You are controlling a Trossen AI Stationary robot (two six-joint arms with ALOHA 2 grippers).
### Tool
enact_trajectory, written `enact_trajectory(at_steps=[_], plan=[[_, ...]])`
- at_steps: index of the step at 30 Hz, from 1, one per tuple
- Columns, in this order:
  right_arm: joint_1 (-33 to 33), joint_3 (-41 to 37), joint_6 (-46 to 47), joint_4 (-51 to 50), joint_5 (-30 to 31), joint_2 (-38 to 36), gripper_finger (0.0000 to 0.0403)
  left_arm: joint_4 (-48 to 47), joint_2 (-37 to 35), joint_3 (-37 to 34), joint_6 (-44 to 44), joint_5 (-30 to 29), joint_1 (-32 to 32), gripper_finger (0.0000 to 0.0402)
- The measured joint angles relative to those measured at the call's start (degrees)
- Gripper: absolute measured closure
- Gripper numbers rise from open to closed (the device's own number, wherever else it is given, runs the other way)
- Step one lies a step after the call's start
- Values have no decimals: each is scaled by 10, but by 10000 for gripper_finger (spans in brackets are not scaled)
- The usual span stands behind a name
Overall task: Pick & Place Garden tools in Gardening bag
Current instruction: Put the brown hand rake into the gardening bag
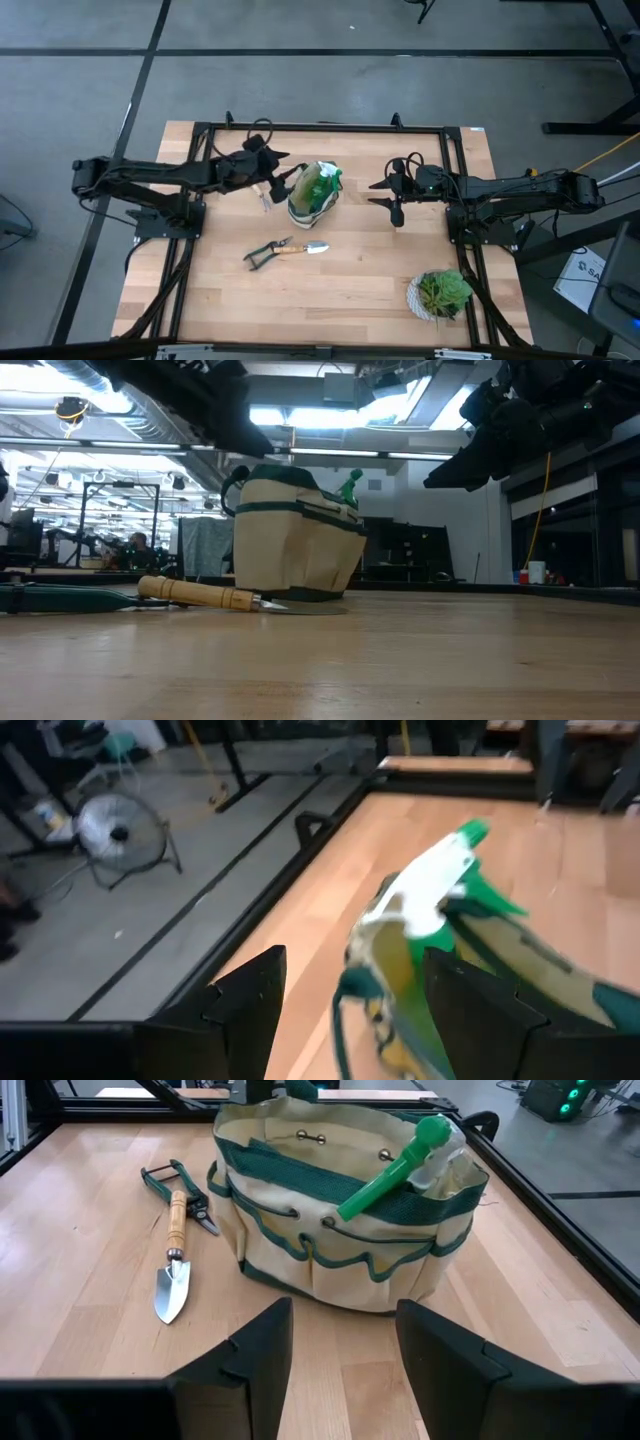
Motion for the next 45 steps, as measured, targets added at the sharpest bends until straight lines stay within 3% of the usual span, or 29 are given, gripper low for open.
enact_trajectory(at_steps=[7, 16, 28, 35, 45], plan=[[0, 0, 0, 0, 0, 0, 221, -117, -46, 0, -49, -4, 0, 173], [0, 0, 0, 0, 0, 0, 221, -278, -53, 0, -87, 27, 0, 173], [0, 0, 0, 0, -1, 0, 221, -352, -53, -5, -129, 25, 0, 173], [0, 0, 0, 0, -1, 0, 221, -356, -51, -41, 11, 42, 0, 173], [0, 0, 0, 0, -3, 0, 221, -367, -11, -44, 143, 43, 16, 174]])
